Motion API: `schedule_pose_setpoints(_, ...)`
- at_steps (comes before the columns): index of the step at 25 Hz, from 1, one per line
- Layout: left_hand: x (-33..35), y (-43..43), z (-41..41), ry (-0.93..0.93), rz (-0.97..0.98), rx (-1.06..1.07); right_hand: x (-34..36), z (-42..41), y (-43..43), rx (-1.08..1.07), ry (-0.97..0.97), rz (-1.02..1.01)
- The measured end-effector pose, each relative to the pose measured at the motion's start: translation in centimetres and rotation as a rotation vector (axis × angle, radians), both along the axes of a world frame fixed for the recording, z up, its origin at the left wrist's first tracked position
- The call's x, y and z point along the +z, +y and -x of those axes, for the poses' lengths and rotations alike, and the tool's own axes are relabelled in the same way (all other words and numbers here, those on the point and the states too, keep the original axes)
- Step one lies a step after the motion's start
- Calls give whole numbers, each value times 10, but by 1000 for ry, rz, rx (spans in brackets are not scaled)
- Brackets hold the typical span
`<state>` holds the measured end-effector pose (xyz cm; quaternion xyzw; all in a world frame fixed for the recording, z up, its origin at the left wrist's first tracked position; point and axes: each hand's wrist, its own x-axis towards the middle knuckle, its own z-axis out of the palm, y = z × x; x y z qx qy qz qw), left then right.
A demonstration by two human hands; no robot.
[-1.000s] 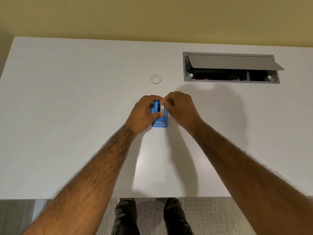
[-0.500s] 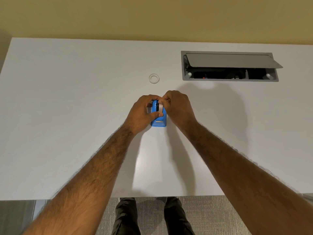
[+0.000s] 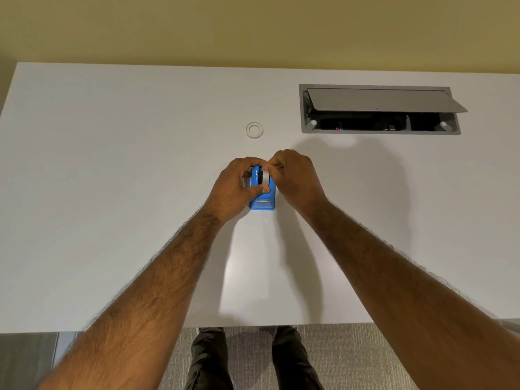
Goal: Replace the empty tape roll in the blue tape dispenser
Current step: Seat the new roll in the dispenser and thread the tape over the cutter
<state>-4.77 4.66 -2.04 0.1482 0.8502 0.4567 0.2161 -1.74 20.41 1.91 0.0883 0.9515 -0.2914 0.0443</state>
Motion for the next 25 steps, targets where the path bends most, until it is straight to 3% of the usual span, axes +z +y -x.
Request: schedule_pose_setpoints(25, 1, 0, -1, -20, -27, 10, 2, 5, 3, 63, -6, -16)
